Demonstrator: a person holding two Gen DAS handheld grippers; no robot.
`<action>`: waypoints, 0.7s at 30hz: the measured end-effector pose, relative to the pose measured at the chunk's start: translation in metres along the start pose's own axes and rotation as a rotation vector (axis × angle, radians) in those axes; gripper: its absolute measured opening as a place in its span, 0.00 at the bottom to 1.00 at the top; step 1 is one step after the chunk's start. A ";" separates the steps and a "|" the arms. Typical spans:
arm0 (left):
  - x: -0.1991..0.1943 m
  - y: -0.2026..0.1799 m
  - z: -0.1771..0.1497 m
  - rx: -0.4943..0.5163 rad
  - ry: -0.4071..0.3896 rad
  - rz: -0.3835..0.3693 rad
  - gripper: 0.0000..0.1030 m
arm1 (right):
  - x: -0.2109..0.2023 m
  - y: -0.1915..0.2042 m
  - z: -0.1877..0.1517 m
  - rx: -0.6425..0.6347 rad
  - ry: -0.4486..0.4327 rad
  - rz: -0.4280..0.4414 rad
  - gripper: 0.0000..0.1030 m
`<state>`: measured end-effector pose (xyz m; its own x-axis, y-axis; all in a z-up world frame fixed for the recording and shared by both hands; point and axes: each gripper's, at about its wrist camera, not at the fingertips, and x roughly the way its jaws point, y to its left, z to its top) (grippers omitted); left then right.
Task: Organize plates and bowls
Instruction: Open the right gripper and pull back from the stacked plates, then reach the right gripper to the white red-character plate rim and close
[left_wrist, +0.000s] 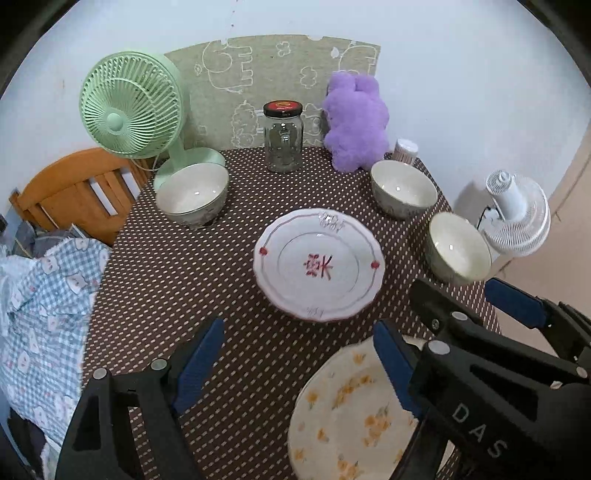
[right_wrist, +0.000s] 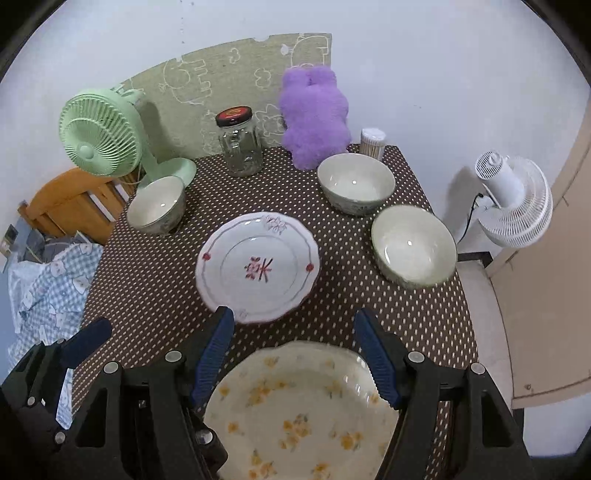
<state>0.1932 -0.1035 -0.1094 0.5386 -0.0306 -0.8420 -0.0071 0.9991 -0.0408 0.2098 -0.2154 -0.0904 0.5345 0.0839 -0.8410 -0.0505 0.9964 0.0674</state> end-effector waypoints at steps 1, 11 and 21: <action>0.006 -0.001 0.004 -0.007 0.002 0.001 0.79 | 0.007 -0.003 0.006 -0.005 -0.005 0.008 0.70; 0.067 0.002 0.032 -0.051 0.029 0.037 0.72 | 0.072 -0.010 0.043 -0.043 0.025 -0.008 0.70; 0.117 0.016 0.043 -0.093 0.054 0.065 0.72 | 0.132 -0.002 0.061 -0.078 0.057 0.047 0.64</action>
<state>0.2922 -0.0897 -0.1854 0.4880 0.0298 -0.8723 -0.1195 0.9923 -0.0330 0.3318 -0.2064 -0.1689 0.4816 0.1279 -0.8670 -0.1414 0.9877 0.0671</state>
